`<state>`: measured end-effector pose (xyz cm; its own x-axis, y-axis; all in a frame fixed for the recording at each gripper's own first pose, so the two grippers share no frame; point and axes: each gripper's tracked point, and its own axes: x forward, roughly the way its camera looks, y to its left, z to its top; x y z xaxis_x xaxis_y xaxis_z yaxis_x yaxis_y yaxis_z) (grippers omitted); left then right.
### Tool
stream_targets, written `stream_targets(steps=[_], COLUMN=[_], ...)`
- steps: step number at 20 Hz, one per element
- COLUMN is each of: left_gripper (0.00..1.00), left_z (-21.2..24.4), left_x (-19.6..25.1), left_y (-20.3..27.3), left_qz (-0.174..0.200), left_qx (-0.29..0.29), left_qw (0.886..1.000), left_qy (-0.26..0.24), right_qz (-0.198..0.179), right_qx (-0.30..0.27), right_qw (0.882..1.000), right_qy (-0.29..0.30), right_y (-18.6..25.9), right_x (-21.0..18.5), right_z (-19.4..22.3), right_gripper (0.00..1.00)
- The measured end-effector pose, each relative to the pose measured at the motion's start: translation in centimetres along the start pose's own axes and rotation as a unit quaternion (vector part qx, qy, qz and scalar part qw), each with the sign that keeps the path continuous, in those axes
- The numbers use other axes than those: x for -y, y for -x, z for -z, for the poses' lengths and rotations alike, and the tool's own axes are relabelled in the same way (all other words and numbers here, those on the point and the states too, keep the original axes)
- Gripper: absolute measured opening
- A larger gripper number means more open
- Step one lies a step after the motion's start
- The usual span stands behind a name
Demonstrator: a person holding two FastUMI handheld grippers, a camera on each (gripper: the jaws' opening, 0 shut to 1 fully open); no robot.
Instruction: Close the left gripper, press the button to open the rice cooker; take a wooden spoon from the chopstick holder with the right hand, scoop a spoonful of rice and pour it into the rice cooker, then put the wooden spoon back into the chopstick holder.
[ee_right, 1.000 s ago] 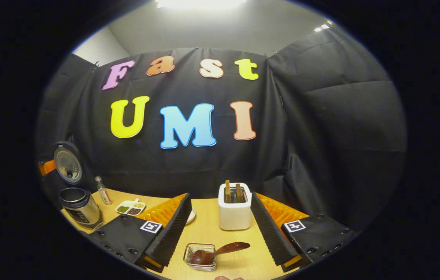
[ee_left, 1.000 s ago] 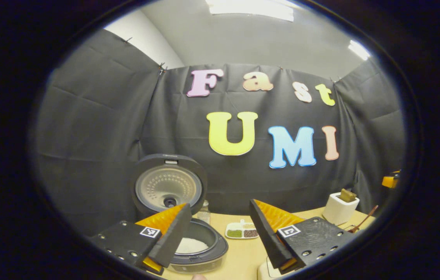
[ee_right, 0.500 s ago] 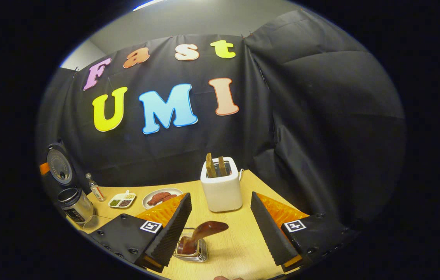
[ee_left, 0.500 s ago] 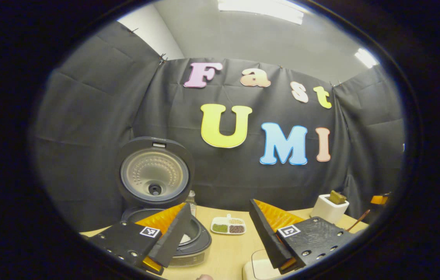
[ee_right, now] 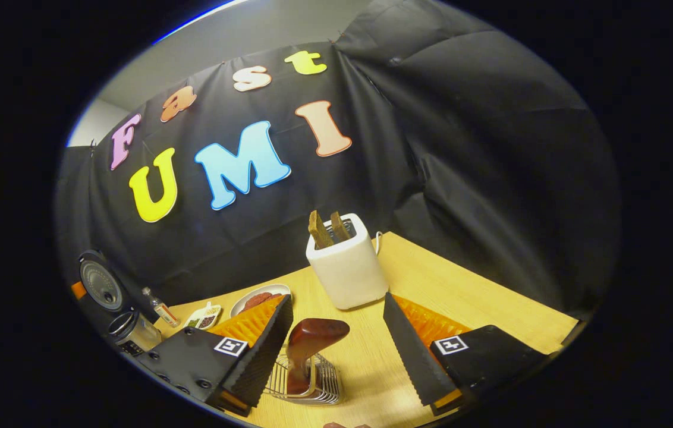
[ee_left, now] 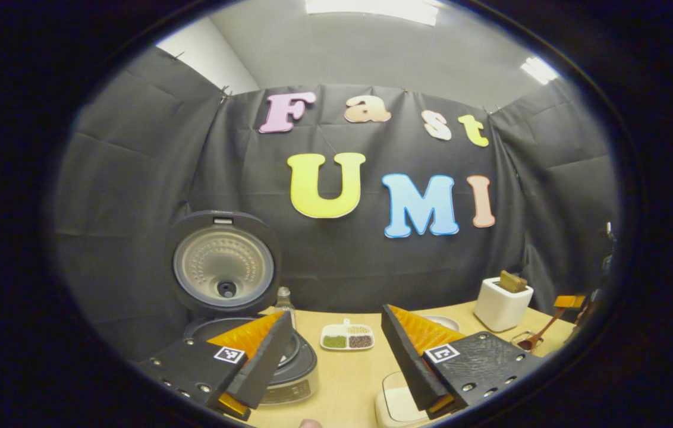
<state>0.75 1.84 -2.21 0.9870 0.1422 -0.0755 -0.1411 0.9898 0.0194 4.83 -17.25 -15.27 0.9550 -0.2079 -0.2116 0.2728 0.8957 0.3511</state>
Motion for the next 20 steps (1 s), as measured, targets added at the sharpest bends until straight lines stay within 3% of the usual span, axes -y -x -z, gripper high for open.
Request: stream_targets(steps=[5, 8, 11, 15, 16, 18, 20], left_gripper=[0.94, 0.94, 0.92, 0.93, 0.92, 0.92, 0.93], left_z=[-0.1, -0.3, -1.0, -1.0, -1.3, -1.5, -1.5], left_x=[-0.2, 0.1, -0.9, -1.5, -1.5, -1.5, -1.8], left_y=[-0.4, -0.4, -0.5, -0.7, -0.7, -0.6, -0.6], left_qz=[0.001, 0.015, 0.005, 0.003, 0.005, 0.009, 0.009], left_qx=[-0.004, -0.006, 0.003, 0.000, 0.004, 0.009, 0.011], left_qw=[1.000, 1.000, 1.000, 1.000, 1.000, 1.000, 1.000], left_qy=[-0.002, 0.011, 0.007, 0.014, 0.020, 0.026, 0.021], right_qz=[-0.039, -0.048, -0.063, -0.052, -0.051, -0.053, -0.049], right_qx=[-0.024, -0.035, -0.053, -0.043, -0.046, -0.051, -0.047], right_qw=[0.998, 0.998, 0.996, 0.996, 0.995, 0.994, 0.994], right_qy=[-0.041, -0.033, -0.037, -0.057, -0.068, -0.086, -0.087], right_y=[-2.0, -2.8, -3.4, -3.6, -3.6, -3.5, -3.6], right_x=[-2.0, -2.7, -3.7, -3.4, -3.4, -3.5, -3.9], right_z=[1.8, 2.9, 3.9, 2.9, 2.8, 3.0, 2.8], right_gripper=[0.98, 0.98, 0.92, 0.51, 0.25, 0.29, 0.27])
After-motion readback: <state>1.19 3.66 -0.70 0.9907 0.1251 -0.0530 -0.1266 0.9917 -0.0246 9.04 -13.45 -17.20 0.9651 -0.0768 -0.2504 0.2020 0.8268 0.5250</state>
